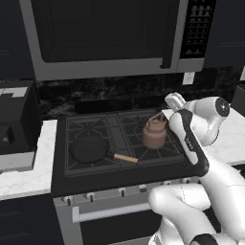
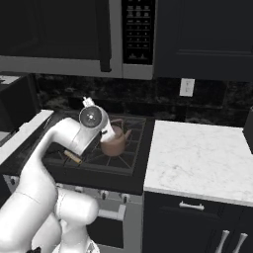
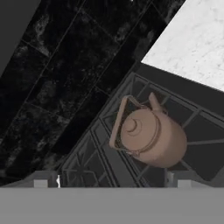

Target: Pick the kettle from the counter and place it on a stove burner. Then turn the burner on.

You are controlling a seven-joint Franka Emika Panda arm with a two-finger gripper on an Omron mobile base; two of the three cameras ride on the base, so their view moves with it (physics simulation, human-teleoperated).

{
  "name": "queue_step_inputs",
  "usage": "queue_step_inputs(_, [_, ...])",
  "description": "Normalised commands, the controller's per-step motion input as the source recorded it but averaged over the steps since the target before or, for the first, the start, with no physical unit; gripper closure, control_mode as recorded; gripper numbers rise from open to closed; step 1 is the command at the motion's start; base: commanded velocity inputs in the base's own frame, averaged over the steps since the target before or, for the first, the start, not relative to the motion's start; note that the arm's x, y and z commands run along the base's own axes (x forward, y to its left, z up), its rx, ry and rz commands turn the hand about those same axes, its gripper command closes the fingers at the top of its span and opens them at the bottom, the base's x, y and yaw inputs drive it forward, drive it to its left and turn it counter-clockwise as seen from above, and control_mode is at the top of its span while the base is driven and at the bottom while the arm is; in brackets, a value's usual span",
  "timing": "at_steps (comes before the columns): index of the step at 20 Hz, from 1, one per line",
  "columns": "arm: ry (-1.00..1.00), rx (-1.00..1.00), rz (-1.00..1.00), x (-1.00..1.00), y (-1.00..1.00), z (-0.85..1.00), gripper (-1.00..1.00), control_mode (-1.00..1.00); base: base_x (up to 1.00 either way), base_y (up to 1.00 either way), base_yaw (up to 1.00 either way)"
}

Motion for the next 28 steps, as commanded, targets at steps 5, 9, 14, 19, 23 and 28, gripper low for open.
queue_step_inputs(5, [-0.31,0.0,-0.01,-1.0,-0.72,0.17,-1.0,-1.0,0.0,0.0,0.0])
queue_step_inputs(9, [-0.27,0.0,-0.01,-1.0,-0.92,0.0,-1.0,-1.0,0.0,0.0,0.0])
queue_step_inputs(14, [-0.16,-0.09,0.0,-1.0,-0.89,-0.22,-1.0,-1.0,0.0,0.0,0.0])
queue_step_inputs(19, [-0.04,-0.34,0.04,-0.99,-0.5,-0.74,-1.0,-1.0,0.0,0.0,0.0])
queue_step_inputs(23, [0.0,-0.49,0.16,-0.76,-0.03,-1.0,-1.0,-1.0,0.0,0.0,0.0])
queue_step_inputs(28, [-0.09,-0.52,0.14,-0.37,0.15,-1.0,-1.0,-1.0,0.0,0.0,0.0])
